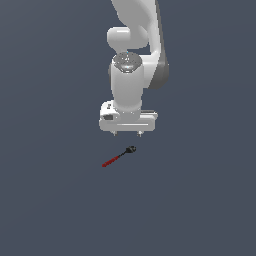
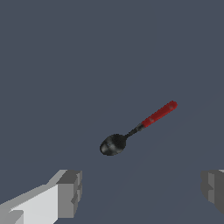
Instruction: Pick up the object and move it to a goal position.
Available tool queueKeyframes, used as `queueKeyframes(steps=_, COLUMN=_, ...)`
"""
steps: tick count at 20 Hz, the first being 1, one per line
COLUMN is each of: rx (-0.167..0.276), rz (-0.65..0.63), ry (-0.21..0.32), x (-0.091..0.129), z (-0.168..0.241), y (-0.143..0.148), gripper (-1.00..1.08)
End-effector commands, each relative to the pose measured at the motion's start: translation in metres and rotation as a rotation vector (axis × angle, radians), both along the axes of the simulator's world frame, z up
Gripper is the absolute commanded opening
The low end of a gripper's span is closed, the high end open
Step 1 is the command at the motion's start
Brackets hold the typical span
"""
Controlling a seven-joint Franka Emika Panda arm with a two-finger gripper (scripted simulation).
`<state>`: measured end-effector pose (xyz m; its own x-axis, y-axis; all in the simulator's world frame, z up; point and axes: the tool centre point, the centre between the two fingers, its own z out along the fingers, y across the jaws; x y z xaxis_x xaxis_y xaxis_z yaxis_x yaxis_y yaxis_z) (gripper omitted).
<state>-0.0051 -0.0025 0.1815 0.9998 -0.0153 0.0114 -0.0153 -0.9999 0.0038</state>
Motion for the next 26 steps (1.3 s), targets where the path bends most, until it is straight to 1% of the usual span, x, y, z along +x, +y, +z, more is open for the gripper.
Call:
queueKeyframes(steps=1, rx=0.000, rz=0.000, ry=0.000, x=0.000, z=0.000, y=0.000, gripper=1.00)
queueKeyframes(steps=4, rx=0.003, rz=0.008, ry=0.001, x=0.000, z=0.001, y=0.004, gripper=1.00)
queueKeyframes(steps=9, rx=0.015, rz=0.051, ry=0.002, x=-0.002, z=0.008, y=0.020, gripper=1.00)
queueKeyframes(steps=14, rx=0.016, rz=0.059, ry=0.002, x=-0.002, z=0.010, y=0.022, gripper=1.00)
queueKeyframes(steps=20, rx=0.018, rz=0.014, ry=0.003, x=-0.001, z=0.004, y=0.019, gripper=1.00)
queueKeyframes(steps=26, rx=0.023, rz=-0.085, ry=0.006, x=0.003, z=-0.010, y=0.015, gripper=1.00)
